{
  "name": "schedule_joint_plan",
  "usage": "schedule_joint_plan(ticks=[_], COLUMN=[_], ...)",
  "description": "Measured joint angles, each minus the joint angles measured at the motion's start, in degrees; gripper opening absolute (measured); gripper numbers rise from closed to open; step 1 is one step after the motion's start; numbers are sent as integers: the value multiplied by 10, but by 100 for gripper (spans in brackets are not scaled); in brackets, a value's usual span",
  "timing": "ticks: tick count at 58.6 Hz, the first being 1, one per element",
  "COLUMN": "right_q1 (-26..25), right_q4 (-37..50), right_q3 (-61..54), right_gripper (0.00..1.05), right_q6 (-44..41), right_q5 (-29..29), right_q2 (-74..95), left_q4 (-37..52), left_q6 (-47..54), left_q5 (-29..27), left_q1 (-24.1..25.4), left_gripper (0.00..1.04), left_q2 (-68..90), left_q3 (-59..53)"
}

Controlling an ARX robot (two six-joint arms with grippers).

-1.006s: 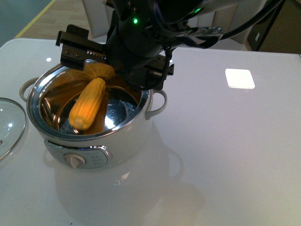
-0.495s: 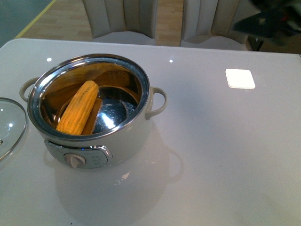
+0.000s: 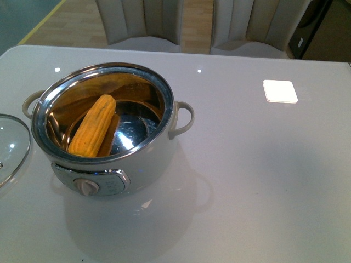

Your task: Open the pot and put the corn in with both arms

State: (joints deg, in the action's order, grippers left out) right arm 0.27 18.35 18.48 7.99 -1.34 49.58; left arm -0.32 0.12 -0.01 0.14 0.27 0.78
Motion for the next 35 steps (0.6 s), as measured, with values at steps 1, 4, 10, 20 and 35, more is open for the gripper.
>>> schedule_joint_plan(ticks=[1,4,10,20,35], right_q1=[-1,-2,-2,-2,-2], right_q4=[42,113,145,131,91], right_q3=[-17,-48,-78,-115,-145], right_gripper=[78,70,52,19,2], right_q6=[-13,-36,-59,-71,-77], right_q5=[8,13,13,13,13], right_q2=[-10,-30,-60,-107,-177], left_q4=[0,0,0,0,0], left_q6=[0,0,0,0,0], left_q5=[0,0,0,0,0], left_q1=[0,0,0,0,0], left_gripper=[98,98,98,98,98], left_q2=[0,0,0,0,0], left_q3=[0,0,0,0,0])
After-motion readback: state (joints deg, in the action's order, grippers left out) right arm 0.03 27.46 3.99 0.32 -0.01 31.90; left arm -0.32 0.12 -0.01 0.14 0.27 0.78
